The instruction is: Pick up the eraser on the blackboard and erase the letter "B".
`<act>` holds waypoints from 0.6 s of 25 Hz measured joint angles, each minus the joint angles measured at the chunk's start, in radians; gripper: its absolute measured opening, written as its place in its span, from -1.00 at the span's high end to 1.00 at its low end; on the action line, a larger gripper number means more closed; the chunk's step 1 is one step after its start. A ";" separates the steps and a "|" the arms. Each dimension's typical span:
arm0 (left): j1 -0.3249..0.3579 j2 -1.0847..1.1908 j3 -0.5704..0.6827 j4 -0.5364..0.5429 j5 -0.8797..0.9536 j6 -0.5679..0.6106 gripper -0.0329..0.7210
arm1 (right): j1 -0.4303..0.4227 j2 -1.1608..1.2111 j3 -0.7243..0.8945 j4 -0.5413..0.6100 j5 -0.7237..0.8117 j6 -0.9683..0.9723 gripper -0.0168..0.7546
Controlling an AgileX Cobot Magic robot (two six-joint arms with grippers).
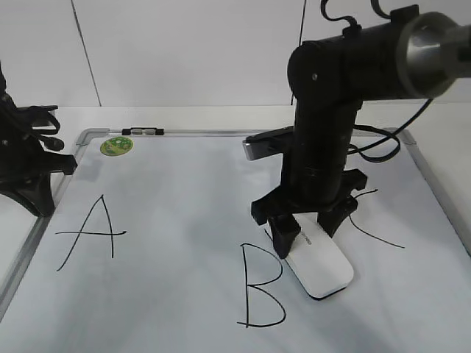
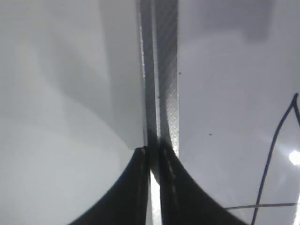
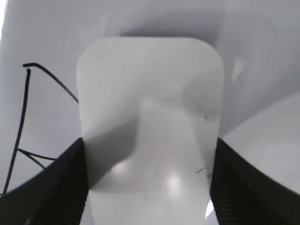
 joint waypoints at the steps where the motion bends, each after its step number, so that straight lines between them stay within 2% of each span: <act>1: 0.000 0.002 -0.001 0.000 0.000 0.000 0.86 | 0.000 0.013 -0.017 -0.005 0.021 0.000 -0.47; 8: 0.000 0.002 -0.001 0.000 0.002 0.000 0.86 | 0.020 0.056 -0.074 -0.016 0.083 0.000 -0.47; 11: 0.000 0.002 -0.001 0.000 0.002 0.000 0.86 | 0.064 0.057 -0.078 -0.059 0.081 0.001 -0.47; 15: 0.000 0.002 -0.001 0.000 0.002 0.000 0.86 | 0.148 0.058 -0.083 -0.059 0.058 0.001 -0.47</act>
